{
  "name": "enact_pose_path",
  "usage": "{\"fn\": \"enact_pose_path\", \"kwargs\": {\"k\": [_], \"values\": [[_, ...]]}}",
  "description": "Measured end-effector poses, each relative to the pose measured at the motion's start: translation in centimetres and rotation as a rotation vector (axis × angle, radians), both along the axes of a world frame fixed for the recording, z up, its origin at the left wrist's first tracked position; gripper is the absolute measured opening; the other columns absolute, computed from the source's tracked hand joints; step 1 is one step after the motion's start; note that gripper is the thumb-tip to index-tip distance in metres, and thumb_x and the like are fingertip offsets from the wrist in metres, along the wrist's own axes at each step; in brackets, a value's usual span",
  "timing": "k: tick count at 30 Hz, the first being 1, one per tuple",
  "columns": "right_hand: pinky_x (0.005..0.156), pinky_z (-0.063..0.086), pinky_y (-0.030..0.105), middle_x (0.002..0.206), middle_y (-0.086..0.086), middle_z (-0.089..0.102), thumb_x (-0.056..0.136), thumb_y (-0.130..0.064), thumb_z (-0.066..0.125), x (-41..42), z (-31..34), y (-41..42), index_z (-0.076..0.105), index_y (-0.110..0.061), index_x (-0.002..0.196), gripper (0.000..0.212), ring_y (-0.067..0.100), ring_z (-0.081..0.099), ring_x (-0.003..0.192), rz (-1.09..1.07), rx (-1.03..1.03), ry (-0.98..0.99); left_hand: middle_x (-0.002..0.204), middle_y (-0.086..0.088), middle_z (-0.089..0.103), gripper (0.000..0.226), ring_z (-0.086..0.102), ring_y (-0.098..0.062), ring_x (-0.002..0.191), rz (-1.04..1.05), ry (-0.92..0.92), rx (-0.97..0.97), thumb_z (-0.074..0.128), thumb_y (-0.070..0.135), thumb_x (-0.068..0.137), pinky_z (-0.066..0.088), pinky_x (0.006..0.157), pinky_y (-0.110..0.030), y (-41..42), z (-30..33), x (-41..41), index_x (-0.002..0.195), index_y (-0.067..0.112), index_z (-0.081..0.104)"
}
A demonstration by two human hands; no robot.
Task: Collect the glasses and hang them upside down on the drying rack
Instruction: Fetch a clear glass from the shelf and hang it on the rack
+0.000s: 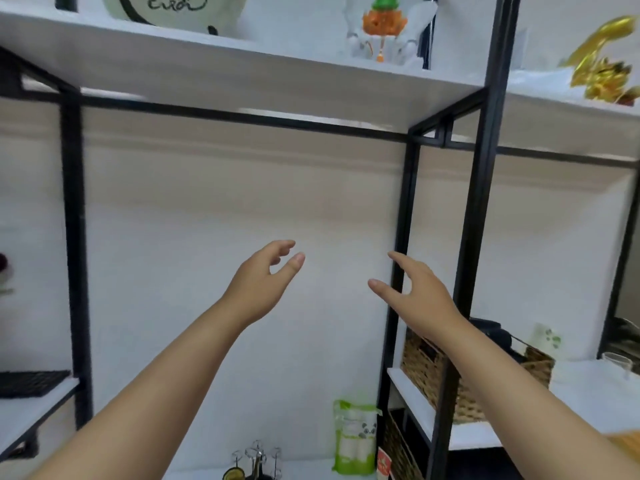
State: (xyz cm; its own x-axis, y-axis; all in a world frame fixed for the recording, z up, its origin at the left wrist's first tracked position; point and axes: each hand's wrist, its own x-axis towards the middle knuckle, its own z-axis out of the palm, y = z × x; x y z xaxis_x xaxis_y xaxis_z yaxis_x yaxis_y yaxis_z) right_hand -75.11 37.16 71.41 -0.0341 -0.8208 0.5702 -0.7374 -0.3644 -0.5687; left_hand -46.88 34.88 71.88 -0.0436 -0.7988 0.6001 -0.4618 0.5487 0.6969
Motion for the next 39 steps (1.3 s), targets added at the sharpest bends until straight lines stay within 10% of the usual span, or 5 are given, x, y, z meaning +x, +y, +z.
{"fn": "enact_pose_path", "kwargs": {"k": [19,39], "values": [[0.105,0.044,0.035,0.15,-0.001,0.054,0.098,-0.065,0.053,2.0,-1.6,16.5,0.042,-0.032,0.155,0.067,0.017,0.05,0.136,-0.192,0.002,-0.219,0.134,0.013,0.059,0.046,0.053,-0.006,0.123,-0.308,0.042,0.106,0.051,0.05,0.103,0.038,0.097,-0.025,9.8,-2.3,-2.4,0.142,0.026,0.058],[0.09,0.045,0.025,0.106,-0.028,0.062,0.106,-0.058,0.039,-29.5,-5.7,27.8,0.06,-0.042,0.12,0.031,-0.005,0.057,0.104,-0.622,-0.004,-0.298,0.132,0.017,0.058,0.048,0.053,-0.006,0.124,-0.699,-0.047,0.151,0.046,0.056,0.102,0.039,0.099,-0.028,11.2,-5.6,-37.9,0.142,0.031,0.056]]}}
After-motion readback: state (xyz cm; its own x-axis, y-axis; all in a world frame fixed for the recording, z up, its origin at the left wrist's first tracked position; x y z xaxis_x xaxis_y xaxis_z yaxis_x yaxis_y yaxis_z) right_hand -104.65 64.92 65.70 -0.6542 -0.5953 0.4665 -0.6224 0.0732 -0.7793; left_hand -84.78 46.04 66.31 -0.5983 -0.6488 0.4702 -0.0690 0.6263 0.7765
